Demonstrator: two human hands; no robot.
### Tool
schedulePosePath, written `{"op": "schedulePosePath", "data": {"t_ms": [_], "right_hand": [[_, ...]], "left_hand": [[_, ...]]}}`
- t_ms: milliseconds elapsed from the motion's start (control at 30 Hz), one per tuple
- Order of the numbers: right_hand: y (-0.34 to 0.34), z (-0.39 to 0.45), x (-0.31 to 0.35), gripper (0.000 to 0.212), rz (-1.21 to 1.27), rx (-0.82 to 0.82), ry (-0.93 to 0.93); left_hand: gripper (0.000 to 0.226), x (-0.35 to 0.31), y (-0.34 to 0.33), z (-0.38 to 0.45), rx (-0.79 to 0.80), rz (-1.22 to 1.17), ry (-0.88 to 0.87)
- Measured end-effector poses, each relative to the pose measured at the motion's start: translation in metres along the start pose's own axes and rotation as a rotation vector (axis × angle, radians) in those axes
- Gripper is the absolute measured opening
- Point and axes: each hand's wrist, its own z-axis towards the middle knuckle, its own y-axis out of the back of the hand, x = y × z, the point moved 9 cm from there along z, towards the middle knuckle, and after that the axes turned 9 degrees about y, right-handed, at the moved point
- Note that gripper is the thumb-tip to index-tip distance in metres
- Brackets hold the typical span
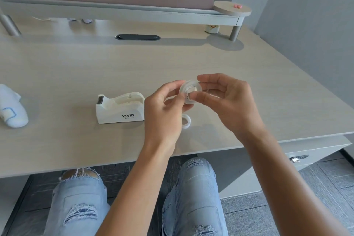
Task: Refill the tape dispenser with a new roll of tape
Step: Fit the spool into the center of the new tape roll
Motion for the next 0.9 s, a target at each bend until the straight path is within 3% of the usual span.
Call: {"op": "schedulePosePath", "data": {"t_ms": [533,700,900], "right_hand": [[-0.007,-0.007,-0.018,0.036,0.201,0.002,-0.072],[0.003,-0.014,0.006,0.035,-0.144,-0.073,0.163],[0.009,-0.023,0.028,0.012,-0.225,-0.195,0.34]], "left_hand": [[0.018,0.008,-0.001,-0.006,-0.007,-0.026,0.053],[0.018,0.004,-0.005,-0.009,0.04,-0.122,0.056],[0.022,0.005,-0.007,-0.015,0.042,-0.217,0.076]]}}
